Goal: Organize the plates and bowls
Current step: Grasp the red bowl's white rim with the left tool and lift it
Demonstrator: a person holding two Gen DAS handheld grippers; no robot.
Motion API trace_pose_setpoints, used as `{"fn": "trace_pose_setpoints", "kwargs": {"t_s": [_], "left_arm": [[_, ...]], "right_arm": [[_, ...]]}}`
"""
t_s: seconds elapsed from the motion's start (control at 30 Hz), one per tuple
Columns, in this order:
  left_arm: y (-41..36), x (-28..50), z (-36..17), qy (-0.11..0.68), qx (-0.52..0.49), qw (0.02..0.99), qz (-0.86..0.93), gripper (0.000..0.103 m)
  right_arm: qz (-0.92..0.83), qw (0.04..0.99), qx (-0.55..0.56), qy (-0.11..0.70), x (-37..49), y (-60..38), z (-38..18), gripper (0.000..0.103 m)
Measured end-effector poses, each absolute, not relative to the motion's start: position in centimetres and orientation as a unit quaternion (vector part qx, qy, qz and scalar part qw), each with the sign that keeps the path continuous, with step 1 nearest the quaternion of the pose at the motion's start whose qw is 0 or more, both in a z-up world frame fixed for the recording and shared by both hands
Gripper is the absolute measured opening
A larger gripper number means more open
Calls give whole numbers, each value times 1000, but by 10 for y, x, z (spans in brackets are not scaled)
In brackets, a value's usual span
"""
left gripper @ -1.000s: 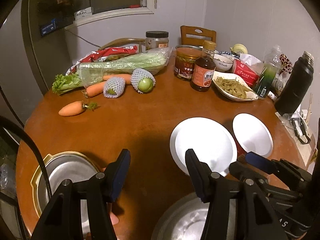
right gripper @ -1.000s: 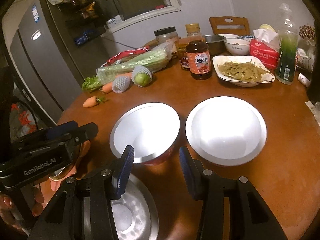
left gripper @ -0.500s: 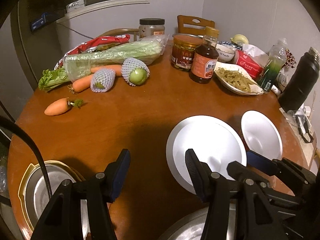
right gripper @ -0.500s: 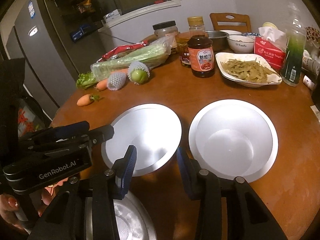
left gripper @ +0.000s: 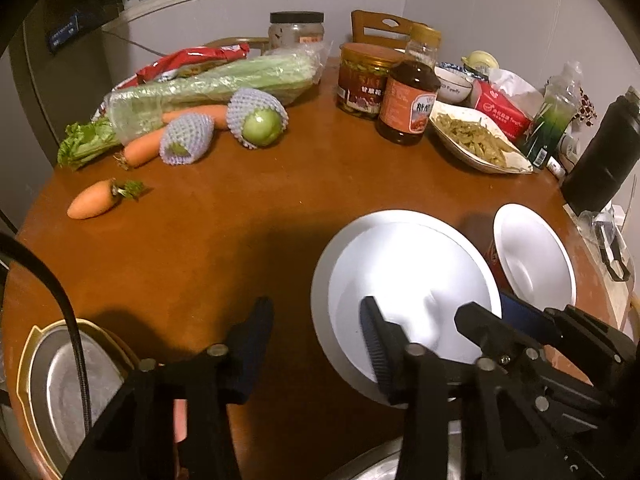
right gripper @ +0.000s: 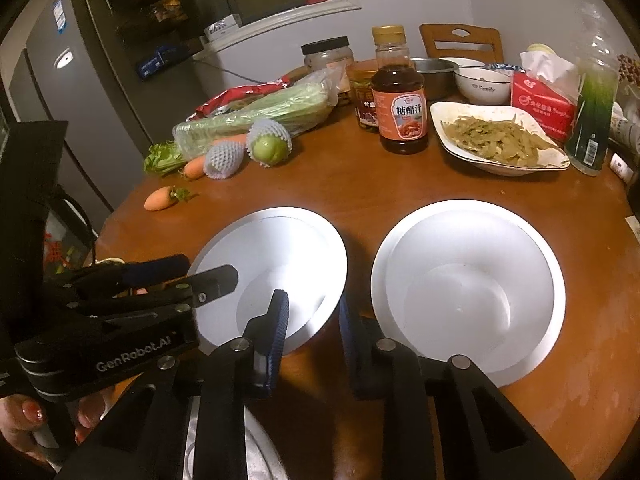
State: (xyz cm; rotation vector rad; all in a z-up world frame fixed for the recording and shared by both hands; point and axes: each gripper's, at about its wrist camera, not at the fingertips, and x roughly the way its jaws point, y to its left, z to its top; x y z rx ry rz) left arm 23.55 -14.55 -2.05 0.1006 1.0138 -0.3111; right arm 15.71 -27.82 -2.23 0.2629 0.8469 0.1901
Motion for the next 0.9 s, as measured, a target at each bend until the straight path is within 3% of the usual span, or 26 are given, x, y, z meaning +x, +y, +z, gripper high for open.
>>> {"fn": "trace_pose_setpoints", "kwargs": {"t_s": [0.07,0.1,0.9], "left_arm": [[-146,236,-22,481,44,862,-153,24],[-146,236,-23,482,45,861,-155,23],[-131,201,6,454,41,878,-147,22]], "right_arm": [[93,899,125,408,158,-278,-23,26],[96,899,125,408,159,-278,-23,26],[123,909,111,383,142,-264,-1,25]]}}
